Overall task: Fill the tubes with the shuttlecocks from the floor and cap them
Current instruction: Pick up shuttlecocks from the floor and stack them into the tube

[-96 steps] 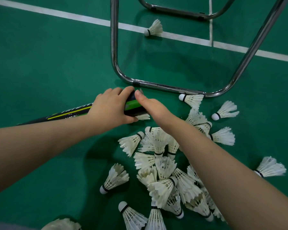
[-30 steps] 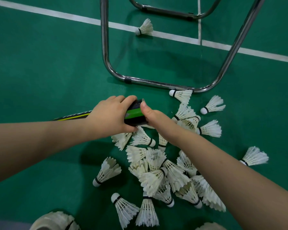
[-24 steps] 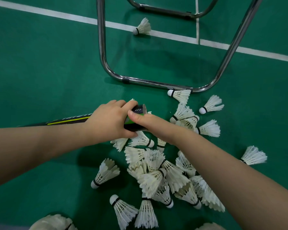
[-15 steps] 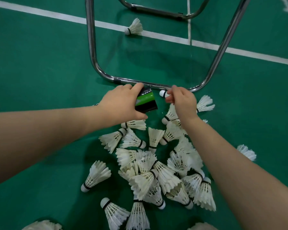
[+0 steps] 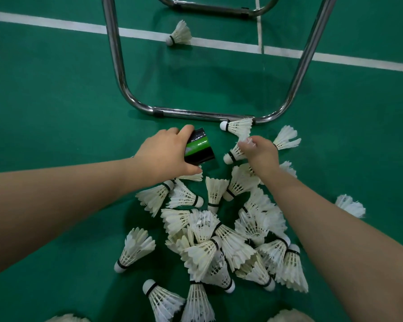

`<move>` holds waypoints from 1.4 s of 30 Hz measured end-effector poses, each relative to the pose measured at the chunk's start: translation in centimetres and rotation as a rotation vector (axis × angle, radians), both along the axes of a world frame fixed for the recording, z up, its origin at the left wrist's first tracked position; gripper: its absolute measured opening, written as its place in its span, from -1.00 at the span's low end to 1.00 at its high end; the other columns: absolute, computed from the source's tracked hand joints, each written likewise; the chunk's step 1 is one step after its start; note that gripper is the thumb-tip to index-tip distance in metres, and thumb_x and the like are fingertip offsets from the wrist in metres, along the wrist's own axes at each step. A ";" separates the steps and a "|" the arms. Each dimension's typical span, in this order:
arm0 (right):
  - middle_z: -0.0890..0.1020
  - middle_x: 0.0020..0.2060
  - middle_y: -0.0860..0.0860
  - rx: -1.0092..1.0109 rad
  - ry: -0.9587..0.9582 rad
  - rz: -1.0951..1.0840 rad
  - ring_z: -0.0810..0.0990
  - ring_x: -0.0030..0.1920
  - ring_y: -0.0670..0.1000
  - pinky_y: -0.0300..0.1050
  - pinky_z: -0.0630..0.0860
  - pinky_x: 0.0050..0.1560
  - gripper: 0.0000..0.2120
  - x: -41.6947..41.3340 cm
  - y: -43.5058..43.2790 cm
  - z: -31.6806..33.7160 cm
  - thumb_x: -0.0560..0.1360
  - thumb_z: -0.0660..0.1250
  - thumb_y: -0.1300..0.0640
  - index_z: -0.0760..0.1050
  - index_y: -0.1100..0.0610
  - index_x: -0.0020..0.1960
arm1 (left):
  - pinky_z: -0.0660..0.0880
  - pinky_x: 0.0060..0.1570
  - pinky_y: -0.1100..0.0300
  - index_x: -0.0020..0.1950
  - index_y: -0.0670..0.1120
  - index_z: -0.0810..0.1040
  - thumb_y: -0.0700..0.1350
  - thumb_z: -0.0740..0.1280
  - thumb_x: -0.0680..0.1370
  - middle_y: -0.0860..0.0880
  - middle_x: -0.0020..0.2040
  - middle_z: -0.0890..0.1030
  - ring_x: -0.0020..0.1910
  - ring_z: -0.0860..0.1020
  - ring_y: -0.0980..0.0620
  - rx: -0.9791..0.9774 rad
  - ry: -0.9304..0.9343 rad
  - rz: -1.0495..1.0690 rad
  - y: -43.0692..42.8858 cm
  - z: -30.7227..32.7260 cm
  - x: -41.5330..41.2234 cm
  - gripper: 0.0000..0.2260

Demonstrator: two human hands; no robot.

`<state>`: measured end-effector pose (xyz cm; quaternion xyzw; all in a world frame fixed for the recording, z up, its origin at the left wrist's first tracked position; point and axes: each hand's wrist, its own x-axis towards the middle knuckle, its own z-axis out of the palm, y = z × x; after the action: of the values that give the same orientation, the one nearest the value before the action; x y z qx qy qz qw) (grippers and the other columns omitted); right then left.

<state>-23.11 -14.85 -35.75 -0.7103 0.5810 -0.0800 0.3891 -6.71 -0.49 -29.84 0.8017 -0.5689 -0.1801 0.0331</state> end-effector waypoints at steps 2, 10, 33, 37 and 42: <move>0.50 -0.27 0.07 0.005 -0.254 -0.021 0.43 -0.23 0.02 -0.10 0.31 -0.18 -0.73 0.1 0.9 1.6 0.53 0.25 0.03 0.51 0.26 -0.11 | 0.52 -0.05 -0.01 0.32 0.00 0.22 0.30 0.39 0.30 -0.06 0.05 0.50 0.00 0.46 -0.08 0.002 0.009 0.002 0.3 -0.1 0.0 -0.27; 0.51 -0.38 -0.15 0.035 -0.388 0.285 0.42 -0.35 -0.18 -0.23 0.36 -0.25 -0.71 2.0 5.2 7.4 0.57 0.20 0.07 0.48 -0.04 -0.32 | 0.52 -0.06 0.00 0.30 0.02 0.25 0.30 0.40 0.27 -0.02 0.04 0.51 -0.02 0.47 -0.04 -0.045 0.047 0.005 1.6 0.3 0.5 -0.28; 0.59 -0.32 -0.02 0.241 -0.496 -0.112 0.55 -0.27 -0.06 -0.19 0.46 -0.14 -0.66 6.2 2.7 5.3 0.59 0.15 0.02 0.53 0.11 -0.27 | 0.48 0.01 0.00 0.33 0.02 0.25 0.29 0.40 0.29 -0.03 0.10 0.50 0.05 0.45 -0.08 -0.087 0.005 0.039 3.1 0.7 3.2 -0.27; 0.54 -0.29 0.05 -0.013 -0.080 -0.211 0.46 -0.25 0.02 -0.11 0.35 -0.23 -0.71 4.3 -1.9 0.8 0.55 0.13 0.04 0.59 0.13 -0.05 | 0.47 0.03 -0.02 0.31 0.01 0.26 0.26 0.41 0.29 -0.06 0.10 0.51 0.08 0.45 -0.12 -0.099 0.005 0.080 3.0 0.5 3.9 -0.30; 0.57 -0.05 0.11 -0.041 0.059 -0.144 0.49 -0.04 0.13 -0.10 0.38 -0.15 -0.67 3.4 -3.3 -1.7 0.55 0.07 0.05 0.57 0.09 0.11 | 0.49 0.01 -0.02 0.35 0.00 0.25 0.26 0.43 0.30 -0.08 0.10 0.52 0.07 0.47 -0.13 -0.132 0.010 0.120 2.6 0.6 4.9 -0.26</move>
<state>-19.66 -18.17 -37.44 -0.6767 0.6400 -0.0988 0.3503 -1.86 2.07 -29.20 0.8297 -0.5301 -0.1438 0.0994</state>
